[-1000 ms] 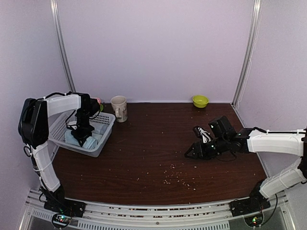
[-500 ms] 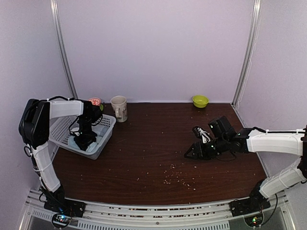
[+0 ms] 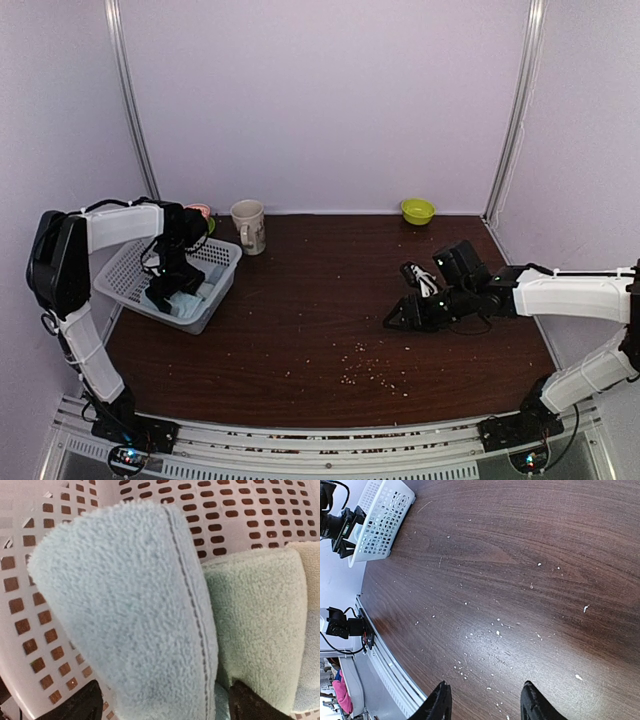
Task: Roll the towels
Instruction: Place the towel in the bin, then adjust the towel in the bin.
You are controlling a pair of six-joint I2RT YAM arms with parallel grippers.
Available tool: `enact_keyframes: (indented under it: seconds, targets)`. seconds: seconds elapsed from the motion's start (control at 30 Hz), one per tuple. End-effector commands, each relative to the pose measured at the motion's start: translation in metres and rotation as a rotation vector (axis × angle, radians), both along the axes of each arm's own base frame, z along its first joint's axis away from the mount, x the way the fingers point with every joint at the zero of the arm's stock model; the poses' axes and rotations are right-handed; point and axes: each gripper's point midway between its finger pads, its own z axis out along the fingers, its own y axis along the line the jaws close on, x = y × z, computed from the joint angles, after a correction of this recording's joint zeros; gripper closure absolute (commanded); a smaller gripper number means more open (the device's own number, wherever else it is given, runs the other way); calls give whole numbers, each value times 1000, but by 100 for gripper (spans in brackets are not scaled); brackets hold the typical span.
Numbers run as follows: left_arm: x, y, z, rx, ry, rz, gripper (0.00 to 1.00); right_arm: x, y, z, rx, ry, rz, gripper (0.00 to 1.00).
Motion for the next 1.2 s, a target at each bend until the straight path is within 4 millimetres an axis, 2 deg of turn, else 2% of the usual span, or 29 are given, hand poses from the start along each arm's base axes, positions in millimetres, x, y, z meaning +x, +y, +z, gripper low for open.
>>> enact_keyframes:
  seconds: [0.0, 0.17, 0.37, 0.5, 0.6, 0.73, 0.9, 1.0, 1.17]
  targets:
    - [-7, 1, 19, 1, -16, -37, 5, 7, 3, 9, 8, -20, 1, 53]
    - [-7, 0, 41, -10, -71, -67, 2, 7, 2, 8, 5, -19, 1, 53]
    - [-3, 5, 83, 24, -159, -123, 3, 7, 3, 7, 5, -17, 0, 53]
    - [0, 20, 95, 92, -188, -147, 17, 7, 2, 5, -2, -14, -3, 53]
    - [1, 30, 89, 121, -165, -167, 38, 7, 1, 5, -5, -15, -4, 53]
    - [11, 32, 77, 119, -170, -213, 64, 6, 0, 3, -10, -12, -8, 53]
    - [22, 17, 46, 64, -111, -300, 92, 6, -1, 3, -11, -9, -15, 53]
    - [20, 9, 24, 22, -80, -316, 100, 7, -1, 4, -16, -8, -17, 53]
    - [11, -5, 0, 3, -51, -342, 100, 8, -2, 6, -21, -11, -24, 53]
